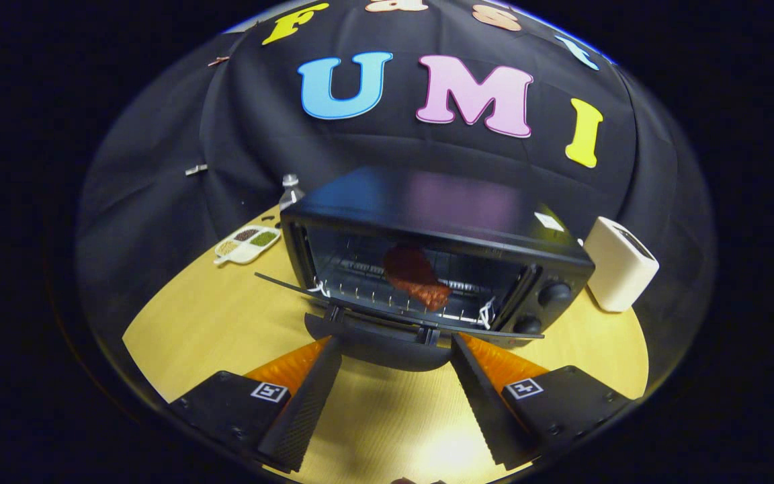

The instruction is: Open the toaster oven, put the food inside, and close the toaster oven door.

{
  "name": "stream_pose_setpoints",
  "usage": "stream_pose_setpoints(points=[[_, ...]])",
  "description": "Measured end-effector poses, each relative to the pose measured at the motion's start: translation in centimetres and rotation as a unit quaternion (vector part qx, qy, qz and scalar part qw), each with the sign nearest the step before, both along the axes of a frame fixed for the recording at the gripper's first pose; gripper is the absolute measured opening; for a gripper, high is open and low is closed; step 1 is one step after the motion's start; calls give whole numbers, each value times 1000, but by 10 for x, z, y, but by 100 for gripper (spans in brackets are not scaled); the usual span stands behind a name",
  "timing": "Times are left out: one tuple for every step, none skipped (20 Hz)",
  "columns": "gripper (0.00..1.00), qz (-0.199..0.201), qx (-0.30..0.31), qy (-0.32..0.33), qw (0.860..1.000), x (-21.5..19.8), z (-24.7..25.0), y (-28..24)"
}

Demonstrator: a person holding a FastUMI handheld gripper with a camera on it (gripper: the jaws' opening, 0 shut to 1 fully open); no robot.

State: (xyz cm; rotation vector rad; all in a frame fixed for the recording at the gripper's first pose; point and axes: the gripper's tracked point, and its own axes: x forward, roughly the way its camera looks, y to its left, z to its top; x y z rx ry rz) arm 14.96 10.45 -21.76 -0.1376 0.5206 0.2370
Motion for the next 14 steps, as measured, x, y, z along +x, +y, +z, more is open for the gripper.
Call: stream_pose_setpoints(points=[[100, 0, 5, -5, 1000, 14, 8, -1], [100, 0, 10, -8, 1000, 26, 14, -1], [100, -1, 16, -11, 1000, 37, 20, -1], [100, -3, 20, -15, 1000, 46, 25, -3], [100, -2, 28, -17, 999, 51, 30, -3], [100, -2, 39, -19, 999, 52, 34, -2], [100, 0, 45, -19, 999, 50, 37, -3], [100, 4, 43, -25, 999, 45, 40, 6], [100, 9, 36, -34, 999, 42, 46, 2], [100, 14, 29, -45, 998, 37, 51, -1], [100, 19, 25, -54, 998, 31, 57, -4], [100, 19, 21, -62, 998, 26, 62, -8], [100, 17, 20, -66, 997, 21, 66, -12], [100, 14, 22, -69, 997, 13, 69, -14]])
